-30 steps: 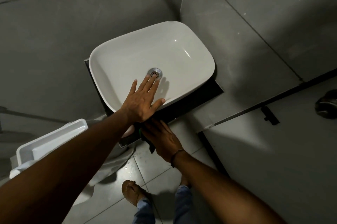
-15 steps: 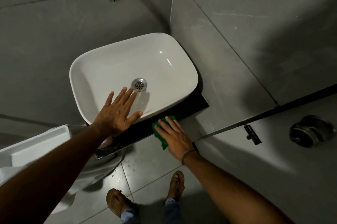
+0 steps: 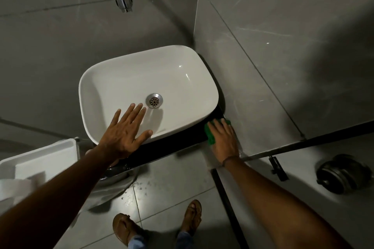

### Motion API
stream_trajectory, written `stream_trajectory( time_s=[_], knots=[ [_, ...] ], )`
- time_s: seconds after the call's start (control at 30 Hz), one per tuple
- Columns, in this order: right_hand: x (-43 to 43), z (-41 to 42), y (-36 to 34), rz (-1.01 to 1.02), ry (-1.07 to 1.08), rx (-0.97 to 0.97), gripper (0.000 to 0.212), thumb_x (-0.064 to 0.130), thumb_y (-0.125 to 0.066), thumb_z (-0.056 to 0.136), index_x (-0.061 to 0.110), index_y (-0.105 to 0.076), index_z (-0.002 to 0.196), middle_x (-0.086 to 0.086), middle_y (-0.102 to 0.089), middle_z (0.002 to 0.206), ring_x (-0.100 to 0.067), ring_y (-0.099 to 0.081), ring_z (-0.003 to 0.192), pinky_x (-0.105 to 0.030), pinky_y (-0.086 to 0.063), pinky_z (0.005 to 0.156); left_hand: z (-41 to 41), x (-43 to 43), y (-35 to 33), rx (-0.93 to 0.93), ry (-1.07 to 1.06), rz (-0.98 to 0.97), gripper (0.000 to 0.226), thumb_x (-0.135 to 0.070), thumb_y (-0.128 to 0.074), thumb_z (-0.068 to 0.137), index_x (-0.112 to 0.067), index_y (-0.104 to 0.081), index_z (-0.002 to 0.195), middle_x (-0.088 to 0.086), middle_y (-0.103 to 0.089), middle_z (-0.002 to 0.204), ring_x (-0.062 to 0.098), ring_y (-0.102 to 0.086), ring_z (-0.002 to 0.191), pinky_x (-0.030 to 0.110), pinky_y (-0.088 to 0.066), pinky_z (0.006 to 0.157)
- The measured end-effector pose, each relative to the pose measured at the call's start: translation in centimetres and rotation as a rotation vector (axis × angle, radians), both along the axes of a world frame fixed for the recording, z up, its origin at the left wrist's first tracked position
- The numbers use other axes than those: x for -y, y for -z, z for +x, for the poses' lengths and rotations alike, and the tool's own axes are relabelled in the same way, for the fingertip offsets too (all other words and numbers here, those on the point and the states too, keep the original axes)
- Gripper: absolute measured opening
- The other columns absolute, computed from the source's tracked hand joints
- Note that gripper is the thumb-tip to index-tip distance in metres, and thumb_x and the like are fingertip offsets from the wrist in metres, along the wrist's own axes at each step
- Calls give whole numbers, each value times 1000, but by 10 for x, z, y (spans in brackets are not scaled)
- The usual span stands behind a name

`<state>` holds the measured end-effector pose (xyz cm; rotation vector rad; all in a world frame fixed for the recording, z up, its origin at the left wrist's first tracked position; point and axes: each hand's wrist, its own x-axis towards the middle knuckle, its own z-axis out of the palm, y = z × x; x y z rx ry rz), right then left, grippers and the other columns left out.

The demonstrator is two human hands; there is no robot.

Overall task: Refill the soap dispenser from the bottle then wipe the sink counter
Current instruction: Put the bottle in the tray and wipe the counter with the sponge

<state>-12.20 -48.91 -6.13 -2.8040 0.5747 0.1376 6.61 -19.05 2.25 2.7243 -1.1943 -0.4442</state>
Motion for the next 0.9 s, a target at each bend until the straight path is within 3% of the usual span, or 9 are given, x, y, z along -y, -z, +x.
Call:
stream_trajectory(
  time_s=[0.07, 0.17, 0.37, 0.6, 0.67, 0.77, 0.83, 0.9],
  knots=[
    [0, 14, -5, 36, 79, 2, 78, -6, -64, 81, 18, -46, 153, -8, -42, 161, -34, -23, 156, -46, -18, 127, -1, 0, 0, 16, -14, 0, 98, -73, -11, 93, -12, -16, 169, 5, -9, 178, 22, -2, 165, 49, -1, 133],
    [-14, 9, -5, 66, 28, 1, 82, -11, -60, 81, 18, -42, 156, -6, -38, 163, -32, -19, 157, -45, -17, 128, -10, 3, -5, 54, -50, -36, 93, -69, -13, 96, -11, -16, 169, 6, -9, 178, 23, -2, 165, 50, -1, 133],
    [-57, -58, 5, 71, -69, 39, 94, -14, -67, 71, 17, -42, 156, -4, -39, 163, -35, -22, 157, -53, -30, 124, -92, -14, 7, 88, -7, -268, 80, -62, -32, 106, -14, -19, 169, 5, -14, 179, 25, -8, 166, 51, -7, 133],
    [-166, -78, 26, 117, -215, -24, 102, -10, -75, 53, 21, -55, 148, -1, -54, 153, -31, -42, 147, -50, -45, 115, -192, -137, 63, -146, -59, 19, 82, -69, -25, 106, -17, -20, 169, 3, -10, 178, 26, -11, 165, 52, -8, 128],
    [-209, -75, 33, 148, -258, -40, 101, -7, -80, 49, 22, -59, 143, 0, -58, 149, -30, -48, 142, -42, -36, 122, -203, -175, 70, -207, -128, 86, 82, -70, -23, 106, -17, -19, 169, 3, -11, 178, 27, -10, 165, 51, -7, 127],
    [-274, -67, 43, 179, -339, -89, 97, -5, -69, 59, 27, -51, 150, 4, -50, 156, -30, -44, 147, -34, -10, 126, -203, -229, 76, -222, -202, 162, 82, -69, -22, 105, -15, -30, 166, 6, -21, 175, 32, -21, 161, 50, -12, 124],
    [-318, -55, 49, 190, -407, -131, 99, -2, -64, 64, 31, -42, 155, 7, -42, 161, -27, -36, 152, -35, -10, 128, -195, -264, 80, -233, -268, 197, 83, -69, -17, 105, -12, -36, 163, 9, -25, 173, 34, -27, 159, 51, -12, 123],
    [-361, -35, 50, 214, -499, -133, 96, 0, -67, 61, 28, -48, 151, 6, -49, 157, -28, -42, 148, -35, -11, 126, -180, -294, 85, -249, -326, 188, 85, -69, -15, 105, -11, -35, 163, 9, -25, 172, 34, -25, 159, 51, -10, 123]
  ],
)
